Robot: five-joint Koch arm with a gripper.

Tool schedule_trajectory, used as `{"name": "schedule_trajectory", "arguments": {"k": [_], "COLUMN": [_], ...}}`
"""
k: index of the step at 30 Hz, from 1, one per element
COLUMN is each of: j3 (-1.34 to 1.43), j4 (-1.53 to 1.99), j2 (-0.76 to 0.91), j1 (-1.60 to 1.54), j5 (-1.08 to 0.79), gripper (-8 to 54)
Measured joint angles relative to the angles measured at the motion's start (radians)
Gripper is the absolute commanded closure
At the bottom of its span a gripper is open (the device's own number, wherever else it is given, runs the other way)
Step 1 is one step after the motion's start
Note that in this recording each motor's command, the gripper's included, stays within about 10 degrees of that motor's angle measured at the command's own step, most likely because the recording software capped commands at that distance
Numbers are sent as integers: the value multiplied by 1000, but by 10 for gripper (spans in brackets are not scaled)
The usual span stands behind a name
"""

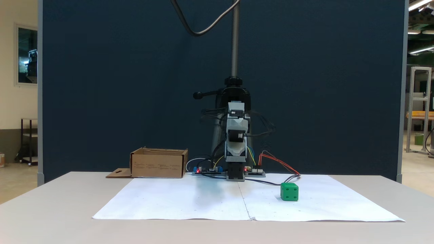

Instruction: Grasp a green dice and put it in the bin.

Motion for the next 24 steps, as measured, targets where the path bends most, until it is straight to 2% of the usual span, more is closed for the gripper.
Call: {"name": "schedule_trajectory", "arguments": {"k": [6, 12, 24], "j3": [-278, -623, -703], "j4": [333, 765, 1390], "j2": [-77, -230, -232], "j1": [-52, -107, -147], "j5": [23, 106, 163], "gripper": [32, 31, 30]}}
